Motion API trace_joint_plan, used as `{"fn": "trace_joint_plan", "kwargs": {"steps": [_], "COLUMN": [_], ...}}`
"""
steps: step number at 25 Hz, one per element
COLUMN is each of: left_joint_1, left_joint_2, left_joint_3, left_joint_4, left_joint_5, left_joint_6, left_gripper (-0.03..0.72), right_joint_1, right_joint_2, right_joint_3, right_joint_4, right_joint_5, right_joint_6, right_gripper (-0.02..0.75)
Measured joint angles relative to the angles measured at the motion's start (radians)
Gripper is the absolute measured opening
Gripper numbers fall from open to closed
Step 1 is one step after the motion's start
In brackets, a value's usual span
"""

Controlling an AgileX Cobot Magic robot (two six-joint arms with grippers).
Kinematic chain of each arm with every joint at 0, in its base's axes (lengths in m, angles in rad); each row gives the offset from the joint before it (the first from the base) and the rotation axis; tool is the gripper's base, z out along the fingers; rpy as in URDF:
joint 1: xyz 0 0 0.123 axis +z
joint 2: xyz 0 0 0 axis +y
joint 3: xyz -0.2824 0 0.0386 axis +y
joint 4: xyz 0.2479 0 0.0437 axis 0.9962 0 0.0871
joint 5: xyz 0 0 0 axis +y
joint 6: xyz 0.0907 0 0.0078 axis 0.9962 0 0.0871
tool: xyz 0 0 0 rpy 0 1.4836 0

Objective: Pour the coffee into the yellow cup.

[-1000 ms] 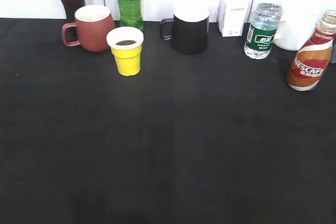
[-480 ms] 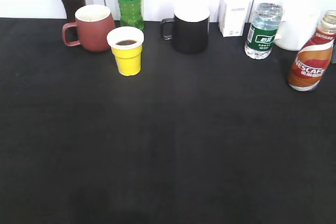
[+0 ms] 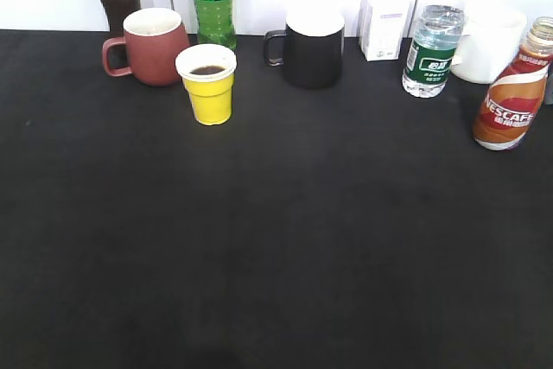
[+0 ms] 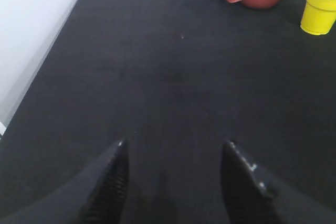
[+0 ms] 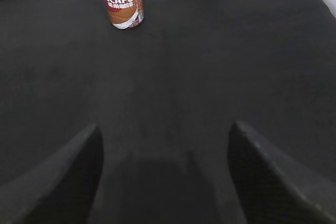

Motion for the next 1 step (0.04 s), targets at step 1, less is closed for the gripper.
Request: {"fn": "trace_joint_plan", "kwargs": {"steps": [1], "left_joint_1": [0.000], "left_joint_2": [0.000], "left_joint_3": [0.000], "left_joint_4": [0.000], "left_joint_5": [0.000], "left_joint_6": [0.000], "left_gripper": [0.424], "right_joint_1": [0.000], "right_joint_2": [0.000], "right_joint_3": [0.000], "right_joint_4": [0.000], "right_joint_5": [0.000], "right_joint_6": [0.000], "right_gripper": [0.575]}}
